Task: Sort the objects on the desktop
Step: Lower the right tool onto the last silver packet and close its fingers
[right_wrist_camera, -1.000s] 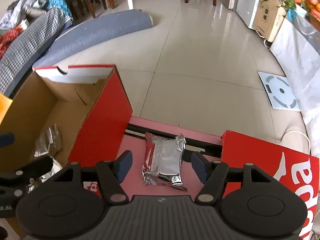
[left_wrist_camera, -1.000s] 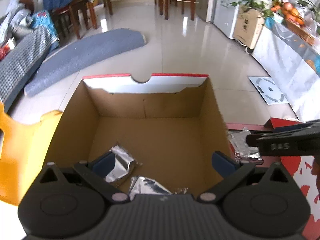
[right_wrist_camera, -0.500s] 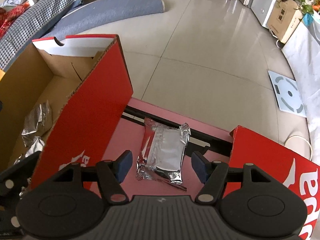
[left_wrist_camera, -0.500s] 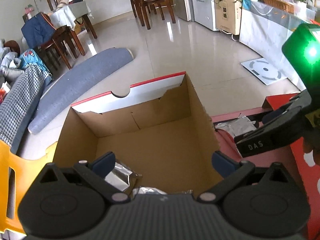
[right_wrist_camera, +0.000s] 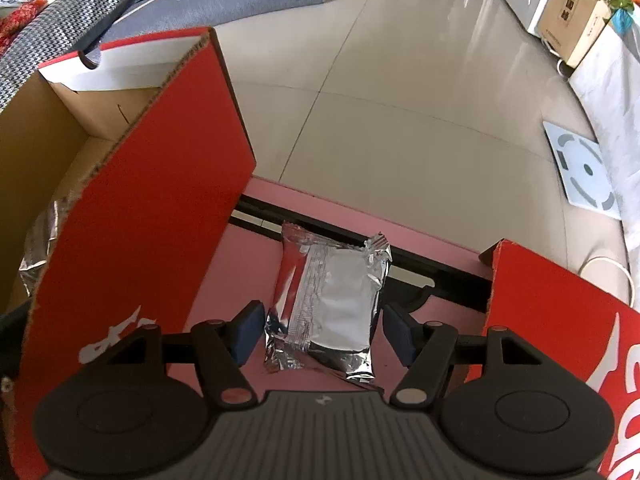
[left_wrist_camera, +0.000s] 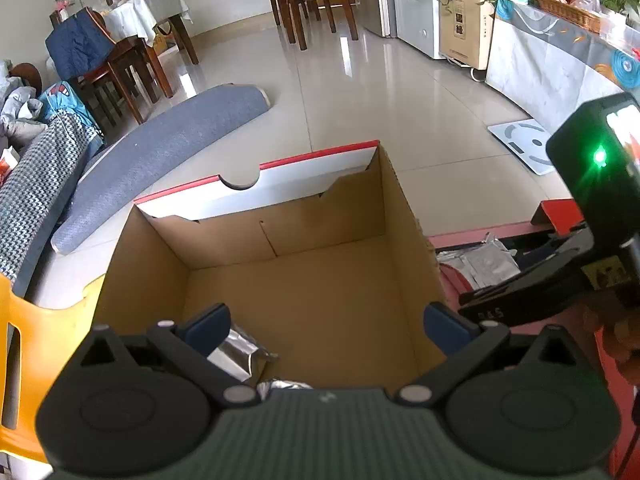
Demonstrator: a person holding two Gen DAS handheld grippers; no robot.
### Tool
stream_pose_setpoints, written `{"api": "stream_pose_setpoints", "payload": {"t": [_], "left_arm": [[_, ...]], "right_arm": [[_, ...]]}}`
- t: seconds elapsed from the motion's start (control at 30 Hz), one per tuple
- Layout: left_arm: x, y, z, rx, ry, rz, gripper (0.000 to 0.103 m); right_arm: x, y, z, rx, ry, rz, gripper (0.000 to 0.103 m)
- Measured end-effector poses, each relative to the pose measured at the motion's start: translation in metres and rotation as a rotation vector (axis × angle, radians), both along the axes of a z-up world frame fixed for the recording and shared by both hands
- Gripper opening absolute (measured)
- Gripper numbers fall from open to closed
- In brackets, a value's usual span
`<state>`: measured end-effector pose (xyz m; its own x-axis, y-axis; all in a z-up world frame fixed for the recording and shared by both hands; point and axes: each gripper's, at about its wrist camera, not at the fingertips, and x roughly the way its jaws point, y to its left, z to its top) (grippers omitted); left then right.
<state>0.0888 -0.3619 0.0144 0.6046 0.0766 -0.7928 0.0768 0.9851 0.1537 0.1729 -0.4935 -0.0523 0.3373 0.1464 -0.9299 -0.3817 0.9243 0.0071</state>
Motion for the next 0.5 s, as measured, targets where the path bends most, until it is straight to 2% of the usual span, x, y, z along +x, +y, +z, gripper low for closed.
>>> {"api": "stream_pose_setpoints", "payload": {"t": [0.17, 0.37, 0.5], "left_arm": [[0.0017, 0.0002, -0.0011, -0.002, -0.003, 0.002, 0.103], [0.0038, 0.0014, -0.002, -0.015, -0.005, 0.013, 0.103], [0.0048, 0.0013, -0.0025, -0.014, -0.007, 0.019, 0.103]], "right_arm": [[0.002, 0.0009, -0.0083, 0.0, 0.027, -0.01, 0.065], [-0.0001, 0.0036, -0.0073, -0.004, 0.01, -0.008, 0.065], [-0.001, 0.004, -0.0059, -0.007, 0.0, -0.016, 0.06]]}}
